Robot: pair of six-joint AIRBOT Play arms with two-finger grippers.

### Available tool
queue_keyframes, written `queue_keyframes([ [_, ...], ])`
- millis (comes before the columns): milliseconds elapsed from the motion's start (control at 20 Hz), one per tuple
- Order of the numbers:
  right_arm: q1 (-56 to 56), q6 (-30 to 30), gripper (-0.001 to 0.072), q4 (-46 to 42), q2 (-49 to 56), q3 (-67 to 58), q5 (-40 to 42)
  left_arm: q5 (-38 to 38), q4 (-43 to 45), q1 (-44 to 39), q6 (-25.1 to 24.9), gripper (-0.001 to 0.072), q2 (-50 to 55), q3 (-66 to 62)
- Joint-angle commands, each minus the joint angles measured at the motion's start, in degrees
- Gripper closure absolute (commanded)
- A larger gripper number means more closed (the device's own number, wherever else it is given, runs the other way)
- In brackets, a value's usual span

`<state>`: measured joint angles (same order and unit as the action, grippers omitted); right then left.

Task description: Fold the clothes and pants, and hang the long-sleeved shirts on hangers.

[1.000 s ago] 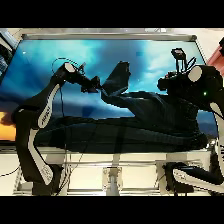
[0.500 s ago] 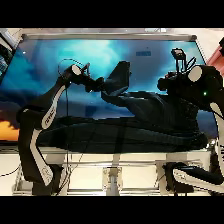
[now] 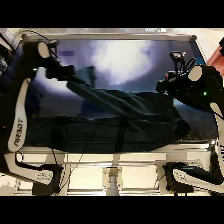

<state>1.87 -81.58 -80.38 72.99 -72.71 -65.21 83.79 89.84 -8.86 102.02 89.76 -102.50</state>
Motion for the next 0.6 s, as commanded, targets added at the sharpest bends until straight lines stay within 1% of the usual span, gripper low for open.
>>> queue_keyframes([
  [0, 0.0, -0.2, 0.0195, 1.3, 0.0, 0.0, -1.8, 11.2, 4.7, -1.4, 0.2, 0.0683, -3.7, 0.0],
  [200, 0.0, -0.2, 0.0195, 1.3, 0.0, 0.0, -3.1, 18.1, 0.5, -9.8, -5.2, 0.0674, 1.1, 0.2],
  [250, 0.0, -0.2, 0.0195, 1.3, 0.0, 0.0, -3.1, 18.2, 0.6, -12.4, -7.3, 0.0563, 3.1, 0.2],
  [300, 0.0, -0.2, 0.0195, 1.3, 0.0, 0.0, -3.2, 18.1, 0.8, -14.5, -9.3, 0.0357, 5.1, 0.2],
  [350, 0.0, -0.2, 0.0195, 1.3, 0.0, 0.0, -3.2, 18.1, 1.2, -16.1, -11.6, 0.0267, 7.2, 0.2],
  [400, 0.0, -0.2, 0.0195, 1.3, 0.0, 0.0, -3.2, 18.1, 1.2, -16.9, -12.9, 0.0269, 8.9, 0.2],
  [550, 0.0, -0.2, 0.0195, 0.8, 0.0, 0.0, -3.1, 17.0, 1.2, -16.7, -13.7, 0.0269, 10.5, 0.2],
])
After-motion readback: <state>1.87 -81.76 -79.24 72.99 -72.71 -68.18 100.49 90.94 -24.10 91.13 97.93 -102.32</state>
